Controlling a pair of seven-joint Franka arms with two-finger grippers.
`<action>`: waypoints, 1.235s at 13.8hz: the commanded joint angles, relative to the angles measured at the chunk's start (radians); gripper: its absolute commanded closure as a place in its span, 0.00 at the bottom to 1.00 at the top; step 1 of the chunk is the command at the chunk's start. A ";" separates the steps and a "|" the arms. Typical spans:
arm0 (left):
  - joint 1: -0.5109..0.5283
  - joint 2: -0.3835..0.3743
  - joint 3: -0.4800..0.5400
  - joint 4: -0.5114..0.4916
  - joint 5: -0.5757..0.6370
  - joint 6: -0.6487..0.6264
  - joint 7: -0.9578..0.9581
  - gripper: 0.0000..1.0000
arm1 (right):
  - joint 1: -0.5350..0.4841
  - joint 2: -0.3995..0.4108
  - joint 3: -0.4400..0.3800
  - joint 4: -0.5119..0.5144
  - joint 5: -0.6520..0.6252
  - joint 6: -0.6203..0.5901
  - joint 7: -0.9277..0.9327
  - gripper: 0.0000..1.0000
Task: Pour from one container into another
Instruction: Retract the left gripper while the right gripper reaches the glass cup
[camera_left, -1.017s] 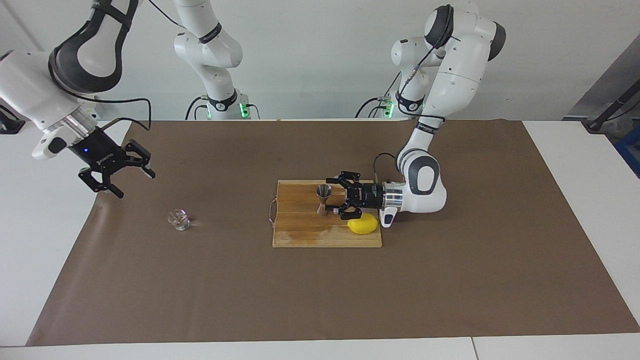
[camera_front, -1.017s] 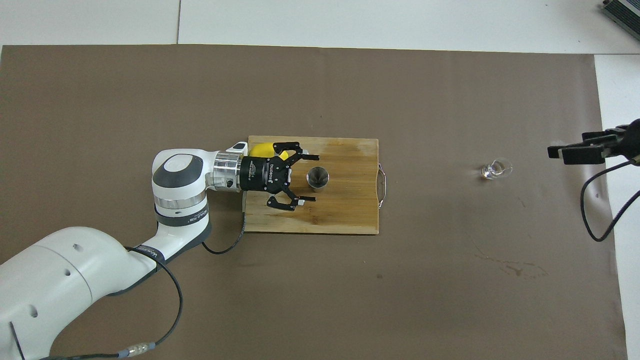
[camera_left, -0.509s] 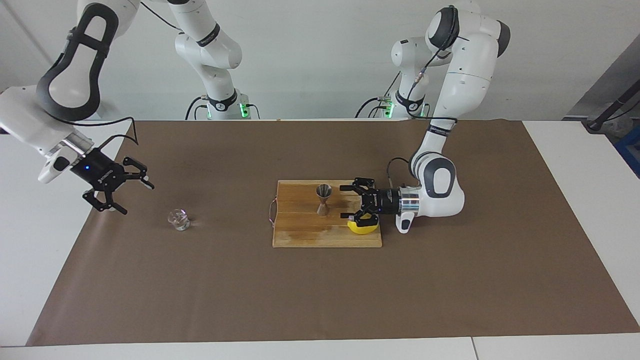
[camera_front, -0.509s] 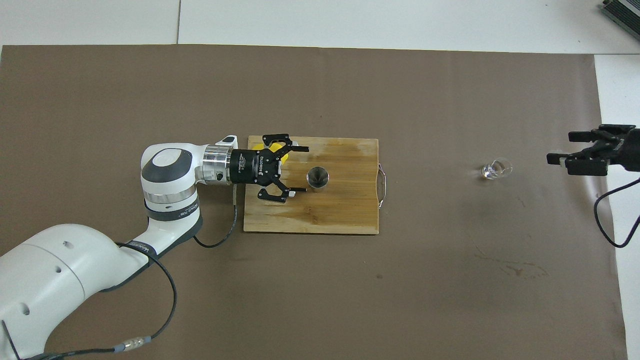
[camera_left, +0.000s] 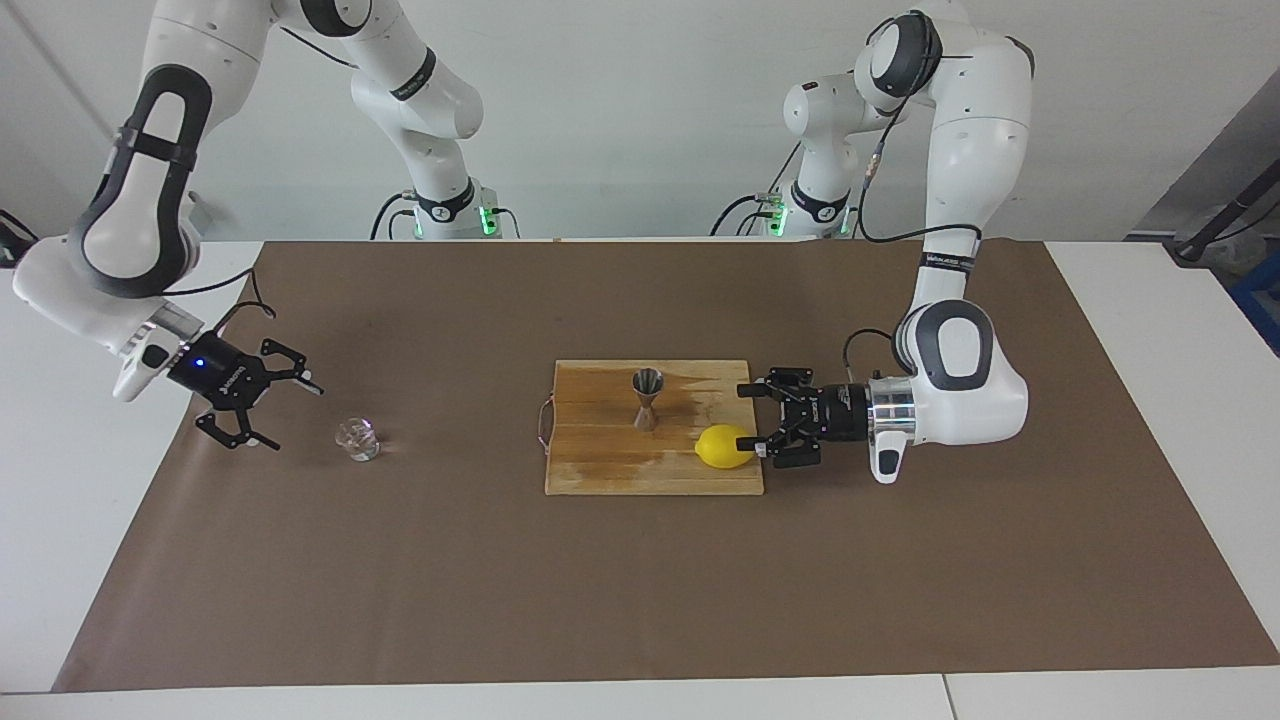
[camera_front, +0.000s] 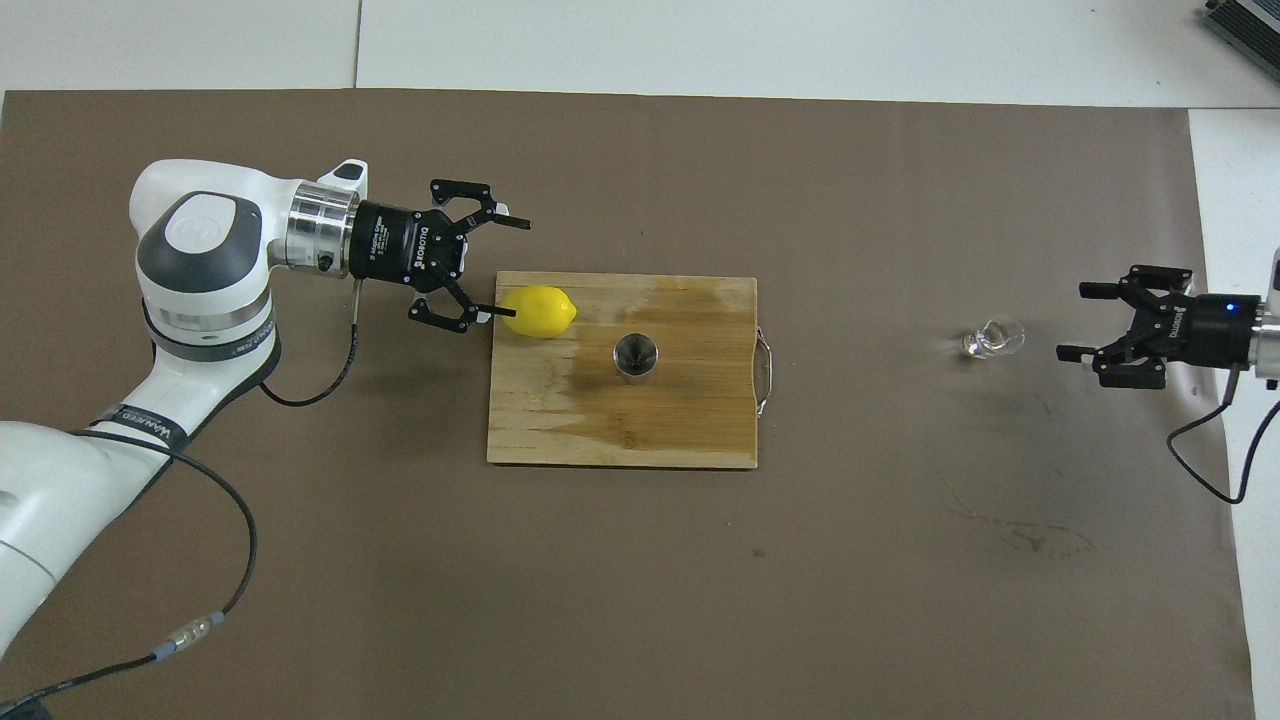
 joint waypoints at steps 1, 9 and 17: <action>-0.006 -0.009 0.006 0.066 0.119 -0.027 -0.021 0.00 | -0.029 0.046 0.012 0.008 0.062 -0.072 -0.111 0.00; -0.069 -0.080 0.006 0.149 0.499 -0.016 0.152 0.00 | -0.020 0.121 0.023 0.026 0.074 -0.073 -0.283 0.00; -0.154 -0.247 -0.004 0.140 1.031 -0.031 0.413 0.00 | -0.006 0.139 0.047 0.065 0.077 -0.058 -0.296 0.00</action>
